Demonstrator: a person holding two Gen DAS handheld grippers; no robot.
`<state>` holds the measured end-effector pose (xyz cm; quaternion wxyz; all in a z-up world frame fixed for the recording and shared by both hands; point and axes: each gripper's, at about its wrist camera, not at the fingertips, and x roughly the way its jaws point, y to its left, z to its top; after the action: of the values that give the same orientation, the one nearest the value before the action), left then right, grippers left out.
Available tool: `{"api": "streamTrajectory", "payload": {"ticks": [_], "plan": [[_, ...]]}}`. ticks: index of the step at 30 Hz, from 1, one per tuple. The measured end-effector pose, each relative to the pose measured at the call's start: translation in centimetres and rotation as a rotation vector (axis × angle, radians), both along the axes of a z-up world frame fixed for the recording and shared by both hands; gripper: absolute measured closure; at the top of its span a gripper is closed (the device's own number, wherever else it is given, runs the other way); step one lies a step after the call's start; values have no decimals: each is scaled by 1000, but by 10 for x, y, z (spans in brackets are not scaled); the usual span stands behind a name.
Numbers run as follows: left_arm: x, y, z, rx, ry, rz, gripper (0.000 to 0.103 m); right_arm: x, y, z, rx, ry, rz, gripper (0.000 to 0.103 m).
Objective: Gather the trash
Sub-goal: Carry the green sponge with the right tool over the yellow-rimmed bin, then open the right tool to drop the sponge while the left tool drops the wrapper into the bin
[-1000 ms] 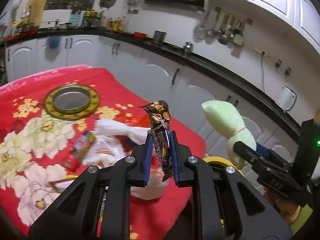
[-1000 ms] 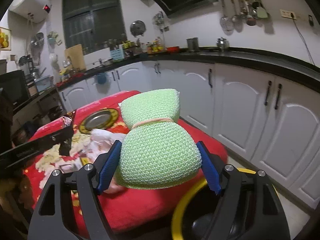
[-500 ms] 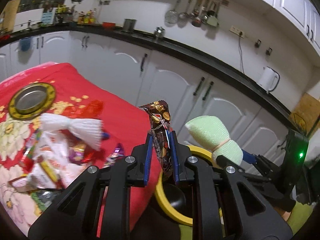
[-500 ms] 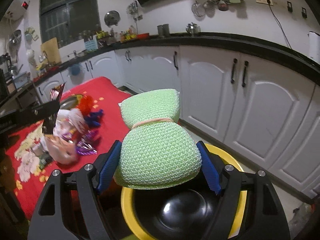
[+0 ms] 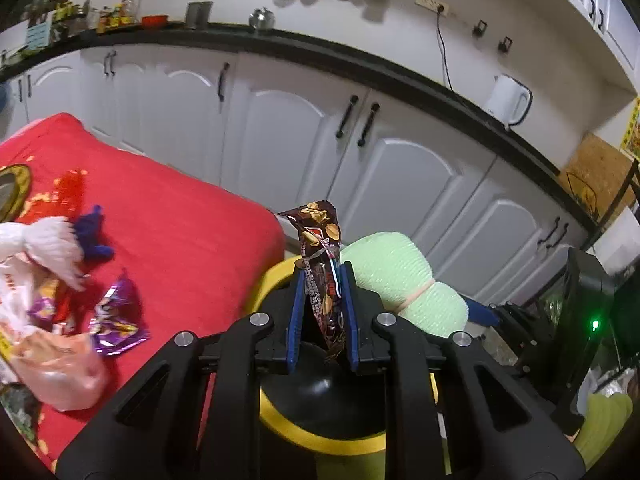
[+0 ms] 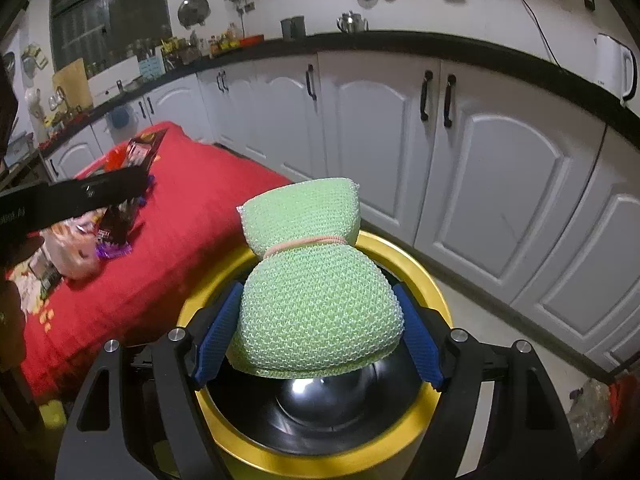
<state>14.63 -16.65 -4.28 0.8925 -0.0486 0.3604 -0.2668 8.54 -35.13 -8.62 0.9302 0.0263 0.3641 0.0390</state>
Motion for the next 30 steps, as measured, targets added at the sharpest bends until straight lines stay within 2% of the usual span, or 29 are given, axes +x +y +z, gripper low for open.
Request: {"api": "streamTrajectory", "payload": {"ticks": [10,13,15,17,22,26,28,30], "plan": [[11,-30,-22,21,63,-44,90,-4,-15,-21,21,66,-17,29],[12,-33,-24,20,72,-46,87,-2,-17,-25,27,82,-20,25],[12,-34,-24,15,71,-41,69,-1,-18,-28,29,89,-30,22],[12,-34,-23,17,62,-30,61,0,-20,-30,29,100,-42,18],[12,-23,-22,2,64,16,43,-1,-25,-31,35,100,-66,17],[10,-7,-17,-35,60,67,18,-2,-25,-25,40,73,-79,17],[9,0,-13,-40,47,95,11,-3,-25,-20,43,53,-80,17],[7,7,-8,-42,32,115,11,-6,-22,-14,44,27,-78,17]]}}
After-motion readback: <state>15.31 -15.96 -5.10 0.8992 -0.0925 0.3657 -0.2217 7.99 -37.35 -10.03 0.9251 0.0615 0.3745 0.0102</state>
